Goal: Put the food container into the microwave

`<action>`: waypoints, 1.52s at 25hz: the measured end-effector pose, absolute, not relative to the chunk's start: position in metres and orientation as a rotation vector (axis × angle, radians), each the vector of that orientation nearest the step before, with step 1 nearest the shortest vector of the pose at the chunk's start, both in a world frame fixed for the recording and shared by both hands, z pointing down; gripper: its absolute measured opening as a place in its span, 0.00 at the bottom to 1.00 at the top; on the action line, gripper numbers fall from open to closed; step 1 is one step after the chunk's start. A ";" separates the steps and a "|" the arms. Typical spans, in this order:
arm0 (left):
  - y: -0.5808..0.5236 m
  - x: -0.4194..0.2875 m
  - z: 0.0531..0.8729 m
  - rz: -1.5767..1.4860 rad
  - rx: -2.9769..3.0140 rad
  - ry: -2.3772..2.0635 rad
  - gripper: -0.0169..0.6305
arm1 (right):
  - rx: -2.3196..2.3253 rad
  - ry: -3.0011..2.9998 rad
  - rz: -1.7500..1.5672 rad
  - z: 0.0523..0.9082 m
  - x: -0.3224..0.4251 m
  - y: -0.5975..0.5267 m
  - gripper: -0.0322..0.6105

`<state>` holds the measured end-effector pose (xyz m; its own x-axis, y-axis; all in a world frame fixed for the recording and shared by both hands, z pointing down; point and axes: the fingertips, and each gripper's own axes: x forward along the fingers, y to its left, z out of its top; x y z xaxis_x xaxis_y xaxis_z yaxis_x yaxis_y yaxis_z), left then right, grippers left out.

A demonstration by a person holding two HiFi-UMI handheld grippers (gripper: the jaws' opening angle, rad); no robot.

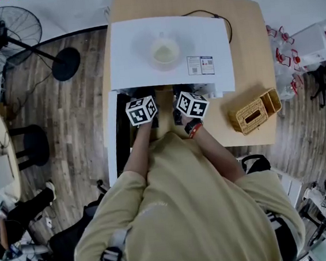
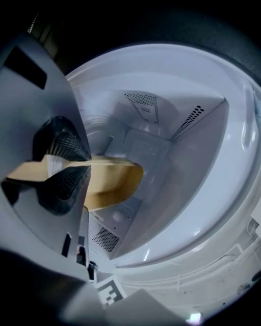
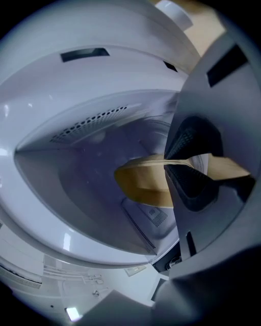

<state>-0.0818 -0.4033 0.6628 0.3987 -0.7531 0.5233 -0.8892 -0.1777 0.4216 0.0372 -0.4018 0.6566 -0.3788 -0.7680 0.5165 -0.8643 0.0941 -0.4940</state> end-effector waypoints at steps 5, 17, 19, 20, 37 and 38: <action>-0.409 -0.085 0.666 0.294 1.972 -1.423 0.10 | 1.652 -2.233 1.137 0.659 0.033 -0.408 0.13; -0.416 -0.089 0.658 0.312 2.022 -1.484 0.10 | 1.631 -2.278 1.033 0.651 0.034 -0.416 0.15; -0.415 -0.090 0.656 0.314 2.022 -1.493 0.10 | 1.626 -2.284 1.027 0.649 0.034 -0.415 0.16; -0.414 -0.091 0.656 0.314 2.022 -1.494 0.10 | 1.625 -2.284 1.024 0.649 0.034 -0.414 0.16; -0.365 -0.090 0.637 0.291 2.069 -1.522 0.10 | 1.595 -2.340 0.893 0.630 0.034 -0.369 0.16; -0.361 -0.089 0.635 0.288 2.077 -1.523 0.10 | 1.596 -2.345 0.888 0.629 0.035 -0.365 0.16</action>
